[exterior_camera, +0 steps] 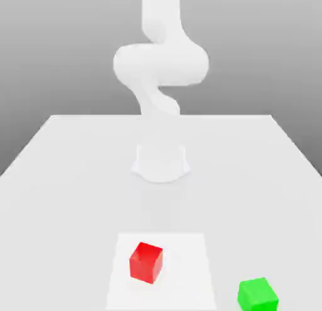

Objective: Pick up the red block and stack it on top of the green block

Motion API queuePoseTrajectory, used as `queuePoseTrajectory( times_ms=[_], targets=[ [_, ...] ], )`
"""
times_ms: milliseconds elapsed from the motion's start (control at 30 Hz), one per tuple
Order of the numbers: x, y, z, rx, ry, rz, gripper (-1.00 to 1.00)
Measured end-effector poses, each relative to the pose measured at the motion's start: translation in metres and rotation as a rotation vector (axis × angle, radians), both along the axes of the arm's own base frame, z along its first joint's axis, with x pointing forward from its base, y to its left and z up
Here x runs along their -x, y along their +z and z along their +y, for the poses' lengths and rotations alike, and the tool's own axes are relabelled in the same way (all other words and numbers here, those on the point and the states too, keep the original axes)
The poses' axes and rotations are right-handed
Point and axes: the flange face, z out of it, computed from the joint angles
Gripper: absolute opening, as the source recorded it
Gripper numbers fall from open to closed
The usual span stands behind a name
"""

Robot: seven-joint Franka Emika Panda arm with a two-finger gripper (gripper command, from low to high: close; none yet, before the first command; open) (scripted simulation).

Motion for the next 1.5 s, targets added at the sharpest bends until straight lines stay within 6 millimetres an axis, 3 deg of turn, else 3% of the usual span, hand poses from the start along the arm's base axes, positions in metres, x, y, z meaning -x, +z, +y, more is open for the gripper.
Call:
queuePoseTrajectory(
  times_ms=[167, 367, 500, 667, 867, 900, 1133, 1333, 1500],
  targets=[
    [-0.053, -0.107, -0.007, -0.022, -0.078, 0.17, 0.0],
    [-0.078, -0.239, -0.018, -0.057, -0.167, 0.366, 0.0],
    [-0.073, -0.325, -0.025, -0.085, -0.226, 0.496, 0.0],
    [-0.045, -0.425, -0.029, -0.129, -0.301, 0.658, 0.0],
    [-0.034, -0.502, -0.028, -0.142, -0.32, 0.705, 0.0],
    [-0.033, -0.512, -0.028, -0.142, -0.32, 0.706, -1.0],
    [-0.033, -0.515, -0.028, -0.141, -0.32, 0.705, -1.0],
    [-0.036, -0.46, -0.024, -0.139, -0.316, 0.706, -1.0],
    [-0.073, -0.443, 0.049, -0.106, -0.245, 0.719, -1.0]
  ],
)
